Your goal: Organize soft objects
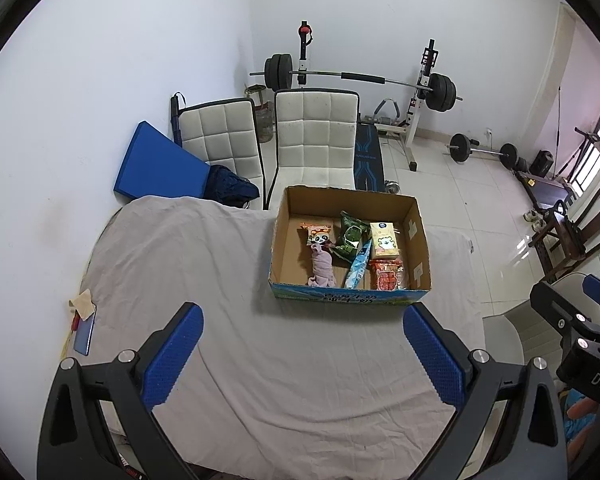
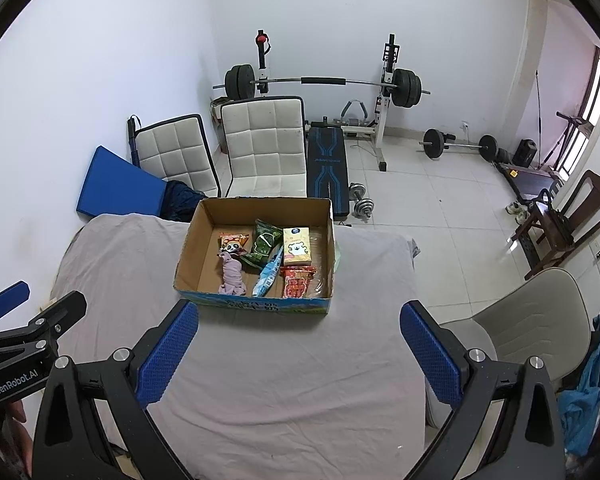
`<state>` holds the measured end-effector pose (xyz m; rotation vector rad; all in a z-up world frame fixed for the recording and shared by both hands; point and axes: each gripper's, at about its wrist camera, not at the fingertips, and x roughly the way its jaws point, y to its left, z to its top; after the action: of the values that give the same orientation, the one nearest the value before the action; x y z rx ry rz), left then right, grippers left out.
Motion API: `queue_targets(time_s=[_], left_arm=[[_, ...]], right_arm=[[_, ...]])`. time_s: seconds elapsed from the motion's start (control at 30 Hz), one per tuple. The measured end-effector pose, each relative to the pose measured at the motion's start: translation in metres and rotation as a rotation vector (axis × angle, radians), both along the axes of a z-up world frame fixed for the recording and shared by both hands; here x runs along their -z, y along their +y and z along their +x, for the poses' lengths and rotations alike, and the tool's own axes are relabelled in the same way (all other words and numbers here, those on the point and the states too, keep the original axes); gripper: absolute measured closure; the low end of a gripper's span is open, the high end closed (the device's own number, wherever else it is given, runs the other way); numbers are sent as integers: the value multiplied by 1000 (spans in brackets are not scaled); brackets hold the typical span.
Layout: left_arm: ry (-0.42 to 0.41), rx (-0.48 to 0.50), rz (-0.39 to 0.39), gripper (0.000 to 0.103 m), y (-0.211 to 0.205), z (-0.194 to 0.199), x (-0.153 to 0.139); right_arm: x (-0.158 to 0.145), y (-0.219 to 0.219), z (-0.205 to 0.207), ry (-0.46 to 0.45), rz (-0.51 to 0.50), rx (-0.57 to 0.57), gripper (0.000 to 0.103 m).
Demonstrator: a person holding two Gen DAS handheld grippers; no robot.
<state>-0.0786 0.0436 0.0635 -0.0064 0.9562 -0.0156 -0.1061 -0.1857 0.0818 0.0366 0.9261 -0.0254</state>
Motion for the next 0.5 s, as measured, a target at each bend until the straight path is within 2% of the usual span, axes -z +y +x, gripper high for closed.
queue_targets(time_s=[0.5], left_arm=[[-3, 0, 2, 0, -3, 0, -1]], right_arm=[[0, -1, -1, -1, 2, 1, 0]])
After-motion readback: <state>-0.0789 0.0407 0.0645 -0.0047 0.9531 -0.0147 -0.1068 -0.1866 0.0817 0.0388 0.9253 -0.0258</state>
